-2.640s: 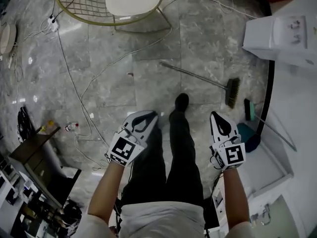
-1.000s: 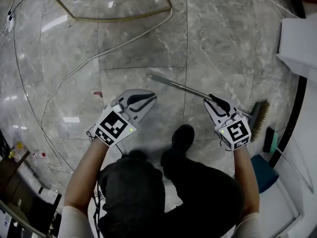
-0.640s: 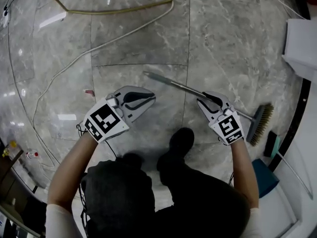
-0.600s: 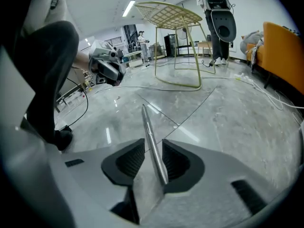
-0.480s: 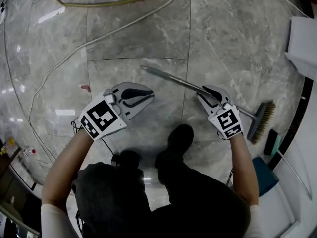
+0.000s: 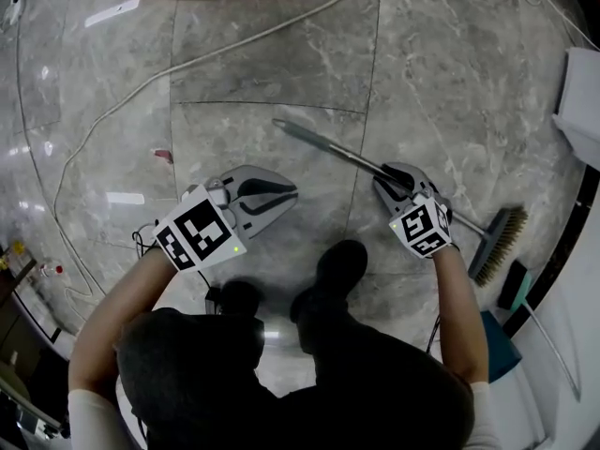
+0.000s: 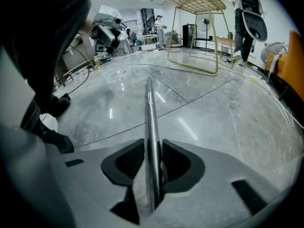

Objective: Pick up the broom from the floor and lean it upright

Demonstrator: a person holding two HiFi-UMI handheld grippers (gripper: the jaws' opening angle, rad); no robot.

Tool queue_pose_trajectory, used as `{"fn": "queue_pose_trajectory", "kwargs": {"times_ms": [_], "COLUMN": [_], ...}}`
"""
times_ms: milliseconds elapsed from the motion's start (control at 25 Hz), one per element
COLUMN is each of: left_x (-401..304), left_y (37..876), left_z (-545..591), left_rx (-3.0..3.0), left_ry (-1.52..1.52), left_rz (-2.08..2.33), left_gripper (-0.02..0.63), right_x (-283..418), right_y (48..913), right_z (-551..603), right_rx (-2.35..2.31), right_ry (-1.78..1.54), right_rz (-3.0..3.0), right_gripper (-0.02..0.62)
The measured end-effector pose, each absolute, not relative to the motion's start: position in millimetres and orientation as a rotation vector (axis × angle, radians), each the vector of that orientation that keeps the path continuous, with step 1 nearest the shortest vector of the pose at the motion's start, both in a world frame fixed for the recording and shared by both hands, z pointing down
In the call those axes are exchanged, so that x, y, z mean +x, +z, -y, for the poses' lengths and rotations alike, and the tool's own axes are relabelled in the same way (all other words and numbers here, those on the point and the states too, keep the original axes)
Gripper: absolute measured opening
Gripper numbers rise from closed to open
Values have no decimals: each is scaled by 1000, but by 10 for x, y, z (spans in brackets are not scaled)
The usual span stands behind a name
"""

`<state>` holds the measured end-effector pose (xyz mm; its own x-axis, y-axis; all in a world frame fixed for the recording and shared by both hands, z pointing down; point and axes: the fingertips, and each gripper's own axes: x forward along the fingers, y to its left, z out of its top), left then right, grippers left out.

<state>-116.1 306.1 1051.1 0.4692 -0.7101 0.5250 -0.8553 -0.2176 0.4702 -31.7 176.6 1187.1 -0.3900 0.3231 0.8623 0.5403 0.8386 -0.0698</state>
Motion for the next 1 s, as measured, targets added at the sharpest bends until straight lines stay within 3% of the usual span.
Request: {"fn": "queue_pose_trajectory", "kwargs": {"times_ms": [400, 1000], "left_x": [-1521, -1811], "left_y": [10453, 9847], "left_z": [-3154, -2693], "left_rx": [1919, 1952], "left_ry": [267, 154], "left_rz": [1408, 1506], "left_gripper": [21, 21], "right_x": [-353, -602], "right_y": [11751, 10371], "right_z": [-1770, -1172], "right_rx": [-690, -427], "right_ry": [-288, -229], "right_rz": [2001, 2219], "right_gripper": [81, 83]}}
